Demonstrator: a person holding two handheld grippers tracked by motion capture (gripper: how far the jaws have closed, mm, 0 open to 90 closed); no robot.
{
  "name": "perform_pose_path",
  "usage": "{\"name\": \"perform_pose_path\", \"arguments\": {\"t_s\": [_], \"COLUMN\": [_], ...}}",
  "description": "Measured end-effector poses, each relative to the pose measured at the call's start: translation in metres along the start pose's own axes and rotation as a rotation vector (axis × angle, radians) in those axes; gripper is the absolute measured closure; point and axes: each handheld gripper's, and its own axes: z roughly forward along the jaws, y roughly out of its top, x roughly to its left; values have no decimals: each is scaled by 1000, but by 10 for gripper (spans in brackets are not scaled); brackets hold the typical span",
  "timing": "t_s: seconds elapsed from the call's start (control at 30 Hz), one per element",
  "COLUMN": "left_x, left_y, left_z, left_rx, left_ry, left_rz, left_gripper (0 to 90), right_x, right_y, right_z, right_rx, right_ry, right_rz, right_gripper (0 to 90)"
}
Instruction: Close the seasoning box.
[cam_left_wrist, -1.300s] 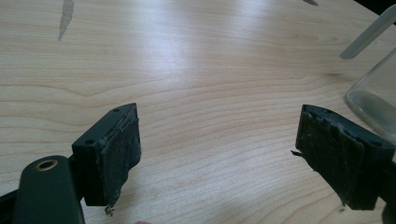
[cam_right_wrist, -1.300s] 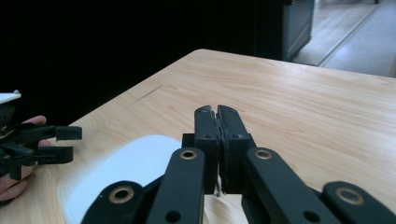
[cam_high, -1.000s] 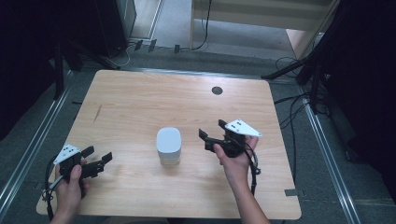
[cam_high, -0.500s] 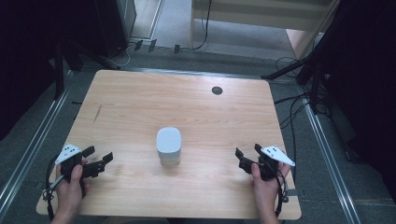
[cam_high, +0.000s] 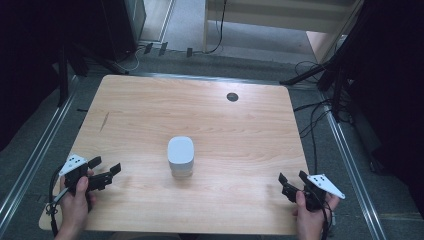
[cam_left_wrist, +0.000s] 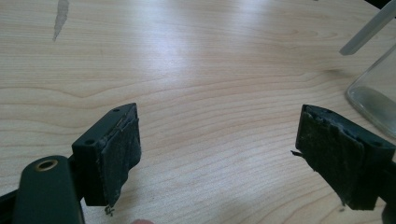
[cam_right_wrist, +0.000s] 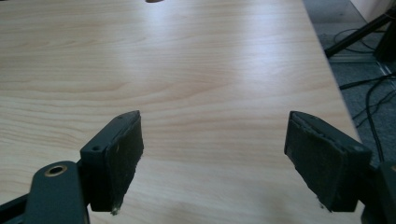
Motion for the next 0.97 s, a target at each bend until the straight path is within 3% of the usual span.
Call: {"name": "perform_pose_path", "arguments": {"t_s": [0.17,0.37,0.63,0.97], "left_x": [0,0,-1,-1], "left_y": [0,0,1,1], "left_z": [0,0,2,3], "left_rx": [-2,-1,9,15], "left_ry": [2,-1,-5,-1], "left_rz": [4,3,16,6], "left_gripper": [142,141,142,142], "right_x": [-15,-26,-23,-22], "right_y": [-8,-12,-12,-11], "right_z": [-11,-20,-18,-15], "right_rx": [5,-9,9,33], "right_ry": [-26,-17,-32,-41], "right_rz": [16,50,22,20], "right_gripper": [204,222,223,222]}}
